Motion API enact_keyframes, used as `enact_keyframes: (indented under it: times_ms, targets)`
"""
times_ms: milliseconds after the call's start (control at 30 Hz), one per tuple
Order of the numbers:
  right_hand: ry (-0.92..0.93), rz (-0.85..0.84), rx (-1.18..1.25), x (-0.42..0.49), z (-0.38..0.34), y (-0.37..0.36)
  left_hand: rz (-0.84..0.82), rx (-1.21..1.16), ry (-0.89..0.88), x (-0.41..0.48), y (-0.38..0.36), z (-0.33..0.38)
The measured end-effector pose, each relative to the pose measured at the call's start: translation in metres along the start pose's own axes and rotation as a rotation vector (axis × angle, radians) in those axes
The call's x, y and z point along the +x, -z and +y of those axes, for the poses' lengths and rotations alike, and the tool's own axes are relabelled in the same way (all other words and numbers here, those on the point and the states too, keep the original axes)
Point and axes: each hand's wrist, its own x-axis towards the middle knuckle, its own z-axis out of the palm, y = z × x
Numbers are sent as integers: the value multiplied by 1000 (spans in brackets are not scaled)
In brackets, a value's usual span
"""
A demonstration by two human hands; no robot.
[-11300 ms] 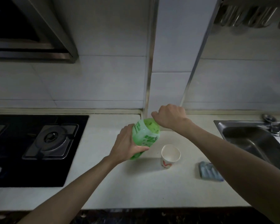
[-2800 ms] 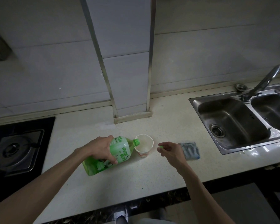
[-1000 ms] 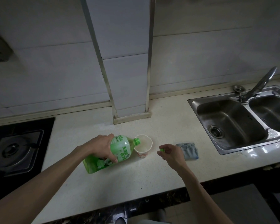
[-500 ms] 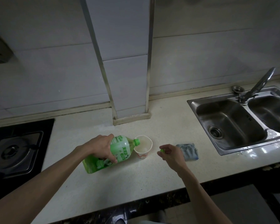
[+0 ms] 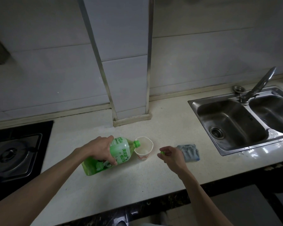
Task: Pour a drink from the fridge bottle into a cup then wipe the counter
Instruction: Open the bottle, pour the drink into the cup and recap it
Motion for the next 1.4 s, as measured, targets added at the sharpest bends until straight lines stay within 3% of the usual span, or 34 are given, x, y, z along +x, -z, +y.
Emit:
enact_keyframes:
  times_ms: [333, 533, 933, 1400]
  targets:
    - [-37, -23, 9, -1, -12, 3, 4, -20, 9, 1, 0, -4]
    - [-47, -1, 87, 2, -28, 5, 106, -89, -23, -1, -9, -5]
    - [189, -167, 231, 3, -79, 9, 256, -248, -92, -9, -35, -5]
    - [362, -175, 70, 9, -117, 2, 294, -338, -146, -16, -19, -15]
